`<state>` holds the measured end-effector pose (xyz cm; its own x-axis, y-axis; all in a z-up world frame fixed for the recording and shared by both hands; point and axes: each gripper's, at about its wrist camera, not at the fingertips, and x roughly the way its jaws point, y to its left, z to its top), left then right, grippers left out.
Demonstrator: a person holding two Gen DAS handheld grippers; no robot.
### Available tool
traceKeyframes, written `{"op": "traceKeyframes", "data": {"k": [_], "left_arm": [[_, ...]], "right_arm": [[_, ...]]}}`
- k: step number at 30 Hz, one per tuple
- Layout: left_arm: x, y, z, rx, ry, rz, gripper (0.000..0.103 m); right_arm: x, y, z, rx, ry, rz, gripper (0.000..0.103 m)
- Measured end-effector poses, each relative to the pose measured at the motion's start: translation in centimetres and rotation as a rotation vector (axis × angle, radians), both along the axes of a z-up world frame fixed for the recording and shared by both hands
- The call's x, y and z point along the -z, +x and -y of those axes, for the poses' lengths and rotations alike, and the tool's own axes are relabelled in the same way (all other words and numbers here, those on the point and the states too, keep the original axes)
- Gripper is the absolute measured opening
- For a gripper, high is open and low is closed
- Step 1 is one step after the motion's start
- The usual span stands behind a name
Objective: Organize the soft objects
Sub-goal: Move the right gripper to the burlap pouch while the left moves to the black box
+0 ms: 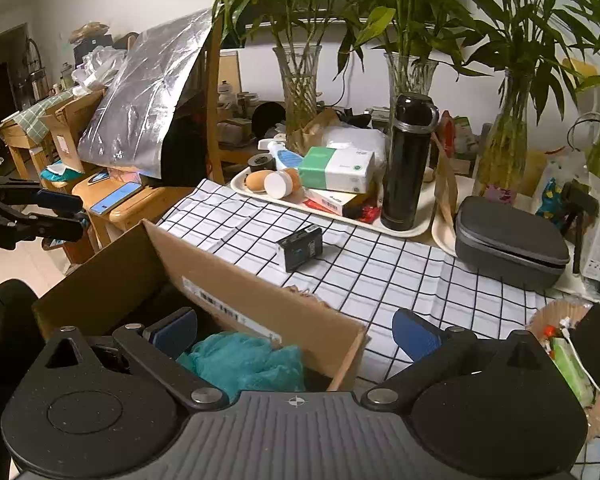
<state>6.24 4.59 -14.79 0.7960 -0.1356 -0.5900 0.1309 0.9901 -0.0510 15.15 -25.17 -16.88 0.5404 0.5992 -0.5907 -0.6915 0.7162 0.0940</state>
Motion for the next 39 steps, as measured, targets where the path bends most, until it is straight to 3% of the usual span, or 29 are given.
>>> {"op": "traceKeyframes", "data": {"k": [11,17,27,35,39], "left_arm": [[0.9,2.3,-1.0,0.005,0.005,-0.045,0.07],[1.4,3.2,-1.4,0.015,0.059,-0.018,0.07],[2.0,5.9,-2.7,0.032,0.02,-0.004,0.07],[3.2,8.8,-3.3,0.06,0.014,-0.05,0.07],[4.0,10.3,-4.0,0.064,-0.016,-0.045,0.07]], "right_arm": [[0.7,2.8,-0.2,0.068,-0.05,-0.004,0.103],[0.9,4.3,0.3,0.089,-0.021,-0.022,0.103],[1.9,7.2,0.5,0.142,0.05,-0.082,0.103],[2.9,9.4,-0.1,0.15,0.029,-0.063,0.103],[3.5,10.3,0.2,0.147,0.073,-0.071,0.103]]}}
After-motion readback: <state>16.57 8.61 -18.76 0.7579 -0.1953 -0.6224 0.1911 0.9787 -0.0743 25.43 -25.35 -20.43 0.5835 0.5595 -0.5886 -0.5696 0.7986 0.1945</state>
